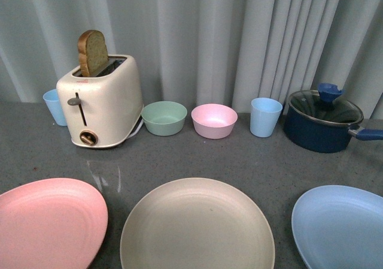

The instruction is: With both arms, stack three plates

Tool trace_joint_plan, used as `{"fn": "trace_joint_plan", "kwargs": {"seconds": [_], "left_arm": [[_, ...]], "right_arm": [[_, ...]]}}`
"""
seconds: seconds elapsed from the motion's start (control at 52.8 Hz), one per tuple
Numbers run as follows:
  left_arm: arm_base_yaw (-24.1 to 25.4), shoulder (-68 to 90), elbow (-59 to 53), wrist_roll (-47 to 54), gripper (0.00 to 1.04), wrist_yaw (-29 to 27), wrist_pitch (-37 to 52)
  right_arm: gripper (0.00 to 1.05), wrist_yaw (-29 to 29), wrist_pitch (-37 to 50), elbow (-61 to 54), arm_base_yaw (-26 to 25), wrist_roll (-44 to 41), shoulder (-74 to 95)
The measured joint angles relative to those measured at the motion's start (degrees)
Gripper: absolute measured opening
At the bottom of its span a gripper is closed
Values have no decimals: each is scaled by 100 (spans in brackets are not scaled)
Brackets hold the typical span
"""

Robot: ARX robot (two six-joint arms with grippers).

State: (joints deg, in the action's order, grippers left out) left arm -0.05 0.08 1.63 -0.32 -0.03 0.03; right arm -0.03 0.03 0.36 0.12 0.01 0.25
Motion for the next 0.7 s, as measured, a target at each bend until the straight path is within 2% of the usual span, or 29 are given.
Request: {"fn": "trace_joint_plan", "kwargs": {"seconds": [0.682,0.701], "left_arm": [[0,2,0,0,98,0,-2],[61,70,20,-122,98,181,-94]], "right_arm": [[97,0,0,0,0,0,0],[97,2,0,0,0,-2,0]]}}
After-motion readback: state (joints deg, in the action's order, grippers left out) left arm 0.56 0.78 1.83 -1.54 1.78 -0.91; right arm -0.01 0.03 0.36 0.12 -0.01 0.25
